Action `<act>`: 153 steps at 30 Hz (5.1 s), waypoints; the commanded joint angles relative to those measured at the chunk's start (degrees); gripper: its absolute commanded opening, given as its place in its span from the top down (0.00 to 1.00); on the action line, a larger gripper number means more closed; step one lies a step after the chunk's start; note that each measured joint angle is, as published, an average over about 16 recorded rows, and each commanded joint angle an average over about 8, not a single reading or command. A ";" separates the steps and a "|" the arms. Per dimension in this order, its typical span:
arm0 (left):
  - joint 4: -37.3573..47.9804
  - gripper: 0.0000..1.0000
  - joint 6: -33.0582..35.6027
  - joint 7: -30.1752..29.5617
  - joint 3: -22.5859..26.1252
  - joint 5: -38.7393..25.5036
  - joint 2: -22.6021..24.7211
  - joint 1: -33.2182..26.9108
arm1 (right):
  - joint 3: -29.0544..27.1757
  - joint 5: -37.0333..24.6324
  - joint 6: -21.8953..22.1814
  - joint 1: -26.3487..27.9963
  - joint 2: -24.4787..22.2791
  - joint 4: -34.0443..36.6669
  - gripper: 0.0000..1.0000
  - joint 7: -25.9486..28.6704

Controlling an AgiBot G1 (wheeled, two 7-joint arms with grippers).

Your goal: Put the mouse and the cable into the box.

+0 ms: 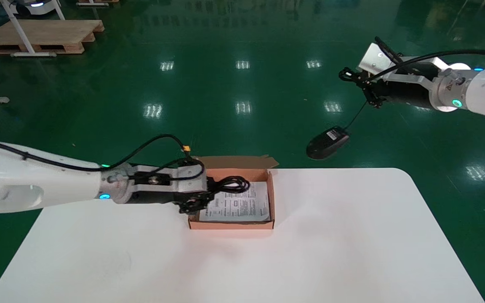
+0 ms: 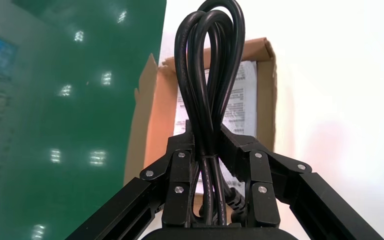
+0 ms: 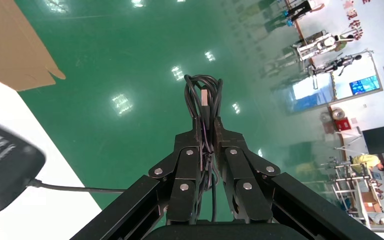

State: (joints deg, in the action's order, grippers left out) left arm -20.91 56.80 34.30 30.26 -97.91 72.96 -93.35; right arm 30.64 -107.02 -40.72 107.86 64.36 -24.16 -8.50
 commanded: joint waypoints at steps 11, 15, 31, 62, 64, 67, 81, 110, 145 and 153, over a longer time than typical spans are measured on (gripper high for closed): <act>-6.72 1.00 -22.38 16.45 4.33 0.80 5.48 8.05 | 0.01 -0.01 0.01 -0.01 0.00 -0.01 1.00 0.02; -8.21 1.00 -25.28 19.43 8.27 3.49 5.50 9.63 | 0.01 -0.01 0.01 -0.01 0.00 -0.01 1.00 0.02; -3.76 0.20 -29.64 18.59 17.23 12.33 5.41 8.36 | 0.01 0.03 -0.02 -0.02 -0.01 0.00 1.00 0.01; -4.27 0.00 -29.44 18.02 16.98 12.70 4.67 8.51 | 0.01 0.00 0.02 -0.02 -0.01 0.00 1.00 0.02; -3.97 0.00 -29.79 16.90 16.91 13.16 4.41 8.53 | 0.00 0.01 0.03 -0.02 -0.01 0.00 1.00 0.02; -2.58 0.00 -30.76 13.96 16.99 13.93 4.38 8.29 | 0.00 0.01 0.03 -0.02 -0.01 0.00 1.00 0.02; 9.33 0.00 -38.60 -1.49 18.19 14.81 2.22 1.93 | 0.52 -0.04 -1.36 -1.22 0.15 -1.29 1.00 -1.59; 20.80 0.00 -42.78 -6.40 20.27 11.36 2.64 -3.88 | 9.54 4.19 -6.07 -16.69 13.35 -23.88 1.00 -5.96; 20.62 0.00 -42.80 -6.94 20.48 11.11 2.57 -3.83 | 21.95 -2.05 1.36 -19.68 12.57 -22.45 0.00 1.32; 20.41 0.00 -42.74 -6.96 20.48 11.12 2.44 -3.76 | 19.80 1.81 -1.37 -21.17 10.19 -24.02 0.00 2.28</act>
State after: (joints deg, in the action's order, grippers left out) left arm -0.49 14.05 27.33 50.75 -86.80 75.41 -97.11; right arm 50.06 -104.51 -42.56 86.43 74.12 -48.46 -6.03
